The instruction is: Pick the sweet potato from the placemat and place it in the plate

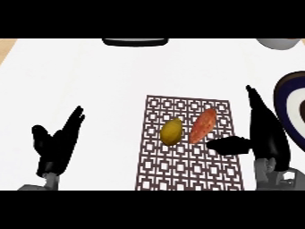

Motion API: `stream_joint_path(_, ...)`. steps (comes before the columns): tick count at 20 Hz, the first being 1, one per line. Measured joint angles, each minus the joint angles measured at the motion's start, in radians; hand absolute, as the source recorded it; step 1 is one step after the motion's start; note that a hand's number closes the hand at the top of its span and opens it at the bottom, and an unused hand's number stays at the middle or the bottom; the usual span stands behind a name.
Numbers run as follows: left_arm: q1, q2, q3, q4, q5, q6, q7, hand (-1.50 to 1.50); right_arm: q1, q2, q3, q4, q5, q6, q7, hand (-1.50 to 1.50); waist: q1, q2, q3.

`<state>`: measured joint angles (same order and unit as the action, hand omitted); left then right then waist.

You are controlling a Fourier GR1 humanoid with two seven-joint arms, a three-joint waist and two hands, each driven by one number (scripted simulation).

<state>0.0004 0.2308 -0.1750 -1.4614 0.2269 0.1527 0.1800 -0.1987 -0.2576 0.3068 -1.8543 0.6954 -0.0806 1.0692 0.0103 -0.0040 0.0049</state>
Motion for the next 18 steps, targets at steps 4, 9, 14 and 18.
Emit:
stream_joint_path(4,-0.003,-0.008,0.01,0.007,-0.001,-0.014,0.004,0.0,-0.013,0.075,0.012,0.065,0.022,0.003,-0.008,-1.5,-0.004,0.0,0.0)
stream_joint_path(9,-0.004,-0.026,0.015,0.001,-0.025,-0.014,0.009,0.0,-0.054,0.149,-0.002,0.139,0.059,0.008,-0.02,-1.5,-0.004,-0.001,0.001)
stream_joint_path(14,-0.008,-0.041,0.023,0.02,-0.041,-0.02,-0.005,0.0,-0.075,0.185,-0.007,0.196,0.116,0.026,-0.012,-1.5,-0.006,-0.001,0.002)
stream_joint_path(18,-0.009,-0.052,0.023,0.02,-0.056,-0.015,-0.001,0.0,-0.085,0.202,-0.021,0.248,0.157,0.036,-0.01,-1.5,-0.006,-0.001,0.002)
